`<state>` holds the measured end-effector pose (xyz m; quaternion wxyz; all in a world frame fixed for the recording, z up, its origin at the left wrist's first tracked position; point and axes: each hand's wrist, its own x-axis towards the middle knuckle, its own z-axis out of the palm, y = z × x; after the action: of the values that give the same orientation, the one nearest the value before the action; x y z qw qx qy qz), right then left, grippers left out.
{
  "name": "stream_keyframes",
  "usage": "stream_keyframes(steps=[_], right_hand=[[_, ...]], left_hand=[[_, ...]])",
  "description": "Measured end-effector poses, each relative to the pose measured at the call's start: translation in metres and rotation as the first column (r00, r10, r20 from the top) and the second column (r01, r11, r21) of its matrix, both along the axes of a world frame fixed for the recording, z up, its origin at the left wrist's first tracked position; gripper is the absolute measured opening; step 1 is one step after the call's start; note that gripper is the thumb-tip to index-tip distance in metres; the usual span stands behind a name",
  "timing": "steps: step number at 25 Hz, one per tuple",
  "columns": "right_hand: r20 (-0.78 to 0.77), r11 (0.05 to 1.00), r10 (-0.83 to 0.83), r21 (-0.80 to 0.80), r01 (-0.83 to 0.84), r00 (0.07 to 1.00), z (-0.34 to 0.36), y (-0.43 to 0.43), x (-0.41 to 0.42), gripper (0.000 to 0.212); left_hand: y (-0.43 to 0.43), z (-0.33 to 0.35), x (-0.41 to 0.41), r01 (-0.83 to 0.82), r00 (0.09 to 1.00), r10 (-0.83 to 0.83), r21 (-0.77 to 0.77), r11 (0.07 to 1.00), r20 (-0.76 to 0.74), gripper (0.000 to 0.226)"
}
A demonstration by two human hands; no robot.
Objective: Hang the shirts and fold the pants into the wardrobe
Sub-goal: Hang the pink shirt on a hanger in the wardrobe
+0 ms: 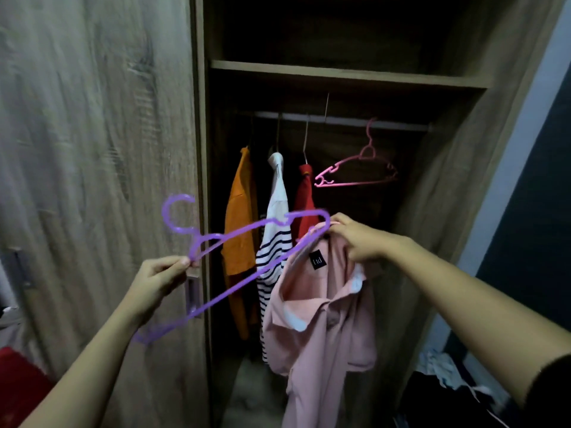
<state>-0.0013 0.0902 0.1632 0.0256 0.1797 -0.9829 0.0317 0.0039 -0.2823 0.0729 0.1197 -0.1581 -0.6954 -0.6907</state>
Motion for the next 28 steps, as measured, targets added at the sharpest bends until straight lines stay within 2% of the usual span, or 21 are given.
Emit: stream_keyframes(steps=[2,5,8,9,11,12,14,16,17,19,20,21,22,23,24,25,26,27,28], right_hand=[[-0.003,0.995,-0.055,-0.083,0.054,0.999,0.009,0.000,0.002,0.066],[0.009,0.995,-0.042,-0.091,0.043,0.999,0.020,-0.016,0.006,0.062],[-0.027,0.996,-0.088,-0.004,0.088,0.996,0.023,-0.043,0.006,0.062],[-0.044,0.997,-0.080,-0.020,0.079,0.996,0.023,-0.053,0.005,0.062],[-0.048,0.988,-0.027,-0.154,0.019,0.998,0.029,-0.074,0.003,0.062],[-0.046,0.980,-0.005,-0.199,-0.004,0.999,0.033,-0.082,0.003,0.060],[-0.059,0.979,0.078,-0.183,-0.088,0.995,0.045,-0.091,0.005,0.054],[-0.192,0.965,0.216,-0.108,-0.239,0.957,0.054,-0.085,0.009,0.055],[-0.310,0.971,0.229,0.012,-0.238,0.922,0.059,-0.076,0.010,0.058],[-0.484,0.953,0.194,0.299,-0.046,0.853,0.068,-0.063,0.007,0.070],[-0.507,0.929,0.185,0.370,0.018,0.842,0.070,-0.060,0.006,0.068],[-0.512,0.928,0.185,0.372,0.022,0.839,0.071,-0.059,0.003,0.058],[-0.507,0.944,0.187,0.331,-0.011,0.841,0.072,-0.060,0.002,0.044],[-0.500,0.960,0.183,0.276,-0.044,0.846,0.071,-0.060,-0.001,0.033],[-0.505,0.970,0.180,0.236,-0.066,0.844,0.071,-0.058,-0.003,0.027],[-0.515,0.977,0.161,0.201,-0.064,0.842,0.072,-0.054,-0.005,0.026],[-0.533,0.984,0.141,0.169,-0.059,0.834,0.073,-0.049,-0.006,0.028],[-0.559,0.990,0.121,0.133,-0.055,0.820,0.076,-0.045,-0.007,0.031],[-0.587,0.993,0.112,0.106,-0.061,0.802,0.080,-0.041,-0.007,0.036]], left_hand=[[-0.003,-0.013,0.001,0.035,0.999,-0.033,-0.068,0.997,0.039,0.041],[0.012,-0.013,-0.002,0.040,0.999,-0.040,-0.172,0.984,0.000,0.021],[0.041,0.007,0.000,-0.040,0.982,-0.031,-0.370,0.928,-0.185,0.022],[0.053,0.013,0.002,-0.079,0.969,-0.035,-0.437,0.896,-0.246,0.022],[0.077,0.020,0.005,-0.130,0.948,-0.038,-0.497,0.858,-0.315,0.025],[0.088,0.020,0.006,-0.150,0.942,-0.027,-0.491,0.858,-0.335,0.025],[0.101,0.017,0.004,-0.215,0.932,0.067,-0.392,0.894,-0.357,0.027],[0.101,0.021,0.002,-0.245,0.930,0.160,-0.231,0.942,-0.332,0.026],[0.099,0.026,0.001,-0.231,0.934,0.167,-0.174,0.957,-0.317,0.025],[0.094,0.034,-0.001,-0.169,0.940,0.120,-0.130,0.977,-0.318,0.026],[0.095,0.038,0.000,-0.160,0.939,0.110,-0.132,0.978,-0.326,0.027],[0.098,0.041,0.001,-0.204,0.925,0.142,-0.144,0.968,-0.354,0.025],[0.102,0.041,0.002,-0.334,0.878,0.240,-0.169,0.927,-0.414,0.022],[0.105,0.037,0.001,-0.542,0.765,0.391,-0.184,0.820,-0.511,0.019],[0.109,0.030,-0.001,-0.723,0.608,0.516,-0.154,0.673,-0.603,0.019],[0.115,0.019,0.001,-0.805,0.493,0.557,-0.108,0.583,-0.669,0.021],[0.122,0.001,0.004,-0.820,0.449,0.541,-0.087,0.566,-0.711,0.023],[0.131,-0.018,0.008,-0.788,0.498,0.493,-0.135,0.600,-0.713,0.027],[0.139,-0.036,0.012,-0.738,0.598,0.446,-0.240,0.631,-0.666,0.032]])
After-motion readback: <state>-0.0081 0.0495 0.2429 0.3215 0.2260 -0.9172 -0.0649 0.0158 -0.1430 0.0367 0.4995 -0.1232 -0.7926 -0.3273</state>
